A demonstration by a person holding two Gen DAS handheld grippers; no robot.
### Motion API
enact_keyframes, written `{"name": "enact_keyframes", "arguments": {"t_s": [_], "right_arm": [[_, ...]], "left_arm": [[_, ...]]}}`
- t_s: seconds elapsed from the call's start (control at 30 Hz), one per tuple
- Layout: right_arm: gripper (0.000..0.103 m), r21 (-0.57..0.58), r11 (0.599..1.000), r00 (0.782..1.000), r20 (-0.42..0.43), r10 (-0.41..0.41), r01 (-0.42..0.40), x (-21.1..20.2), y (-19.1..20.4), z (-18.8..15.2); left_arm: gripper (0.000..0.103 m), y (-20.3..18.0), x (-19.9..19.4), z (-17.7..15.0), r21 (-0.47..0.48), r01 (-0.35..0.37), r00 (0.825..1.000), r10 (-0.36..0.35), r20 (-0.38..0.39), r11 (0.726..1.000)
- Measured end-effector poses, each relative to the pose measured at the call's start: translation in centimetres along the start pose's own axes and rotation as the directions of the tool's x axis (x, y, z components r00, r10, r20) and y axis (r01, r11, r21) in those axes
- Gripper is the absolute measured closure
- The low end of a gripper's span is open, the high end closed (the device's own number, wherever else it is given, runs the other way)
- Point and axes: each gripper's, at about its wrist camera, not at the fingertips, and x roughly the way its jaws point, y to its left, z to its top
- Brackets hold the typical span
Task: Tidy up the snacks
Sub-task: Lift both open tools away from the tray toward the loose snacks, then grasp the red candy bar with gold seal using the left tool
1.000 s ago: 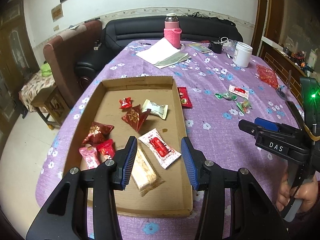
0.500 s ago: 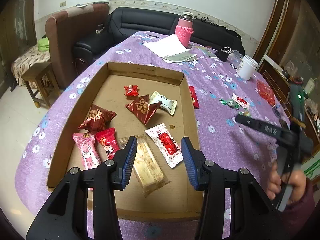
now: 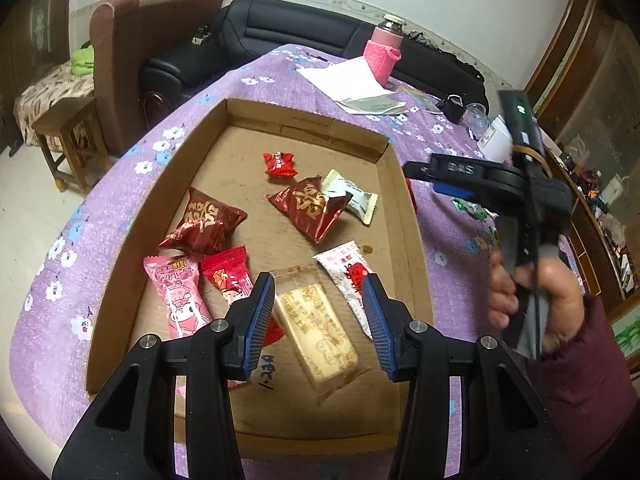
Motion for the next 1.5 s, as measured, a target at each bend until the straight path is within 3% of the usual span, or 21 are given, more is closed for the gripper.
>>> {"name": "enact_keyframes", "arguments": {"t_s": [0.23, 0.3, 0.37, 0.43, 0.53, 0.7, 0.93, 1.0, 1.07, 1.1, 1.17, 1.23, 1.33, 1.5], "right_arm": [[0.043, 0.017, 0.999, 0.999, -0.031, -0.03, 0.031, 2.1, -0.5, 0.6], [0.048, -0.004, 0.999, 0.999, -0.026, -0.04, 0.04, 2.1, -0.4, 0.7], [0.067, -0.043, 0.998, 0.998, -0.029, -0.057, 0.056, 2.2, 0.2, 0.6], [0.078, -0.082, 0.992, 0.994, -0.035, -0.1, 0.097, 2.1, 0.7, 0.4], [0.081, -0.101, 0.988, 0.992, -0.041, -0.12, 0.115, 1.5, 0.6, -0.3], [0.081, -0.075, 0.99, 0.991, -0.042, -0.127, 0.123, -0.8, -0.8, -3.0], [0.08, -0.042, 0.998, 0.997, -0.058, -0.054, 0.052, -5.4, -3.2, -8.6], [0.079, -0.019, 1.0, 0.998, -0.059, 0.0, -0.001, -6.9, -4.3, -9.8], [0.072, 0.022, 0.999, 0.999, -0.009, 0.034, -0.034, -8.9, -5.9, -10.1], [0.067, 0.04, 0.999, 0.999, 0.026, 0.027, -0.028, -10.1, -6.9, -10.1], [0.047, 0.066, 0.998, 0.996, 0.09, -0.017, 0.011, -11.8, -8.5, -9.9], [0.046, 0.084, 0.994, 0.99, 0.119, -0.077, 0.067, -12.7, -10.1, -9.4], [0.046, 0.115, 0.99, 0.987, 0.129, -0.101, 0.086, -12.5, -11.8, -8.6], [0.046, 0.064, 0.985, 0.976, 0.14, -0.169, 0.161, -10.0, -12.6, -6.6]], "left_arm": [[0.057, 0.5, 0.9, 0.2, -0.01, 0.031, 0.999, -0.031, -0.019, 0.999], [0.057, 0.4, 1.0, 0.1, -0.01, 0.035, 0.999, -0.035, -0.022, 0.999], [0.057, 0.3, 1.2, 0.1, -0.012, 0.035, 0.999, -0.035, -0.03, 0.999], [0.057, 0.2, 1.3, 0.1, -0.016, 0.036, 0.999, -0.037, -0.037, 0.999], [0.057, 0.0, 0.9, 0.1, -0.013, 0.037, 0.999, -0.038, -0.033, 0.999], [0.057, -0.5, 0.3, 0.2, -0.003, 0.04, 0.999, -0.04, -0.019, 0.999], [0.057, -2.7, 0.2, -0.2, 0.039, 0.068, 0.997, -0.067, -0.032, 0.997], [0.057, -3.7, 0.1, -0.3, 0.062, 0.08, 0.996, -0.078, -0.034, 0.995], [0.057, -4.7, -0.1, -0.5, 0.088, 0.094, 0.995, -0.091, -0.036, 0.992], [0.058, -5.3, -0.1, -0.6, 0.102, 0.102, 0.994, -0.099, -0.038, 0.989], [0.058, -6.6, 0.0, -0.7, 0.131, 0.123, 0.992, -0.117, -0.048, 0.984], [0.058, -8.1, 0.2, -1.1, 0.164, 0.147, 0.988, -0.138, -0.065, 0.976], [0.058, -10.2, 0.6, -1.8, 0.21, 0.182, 0.982, -0.164, -0.098, 0.961], [0.058, -12.6, 1.4, -3.0, 0.237, 0.232, 0.967, -0.197, -0.161, 0.943]]}}
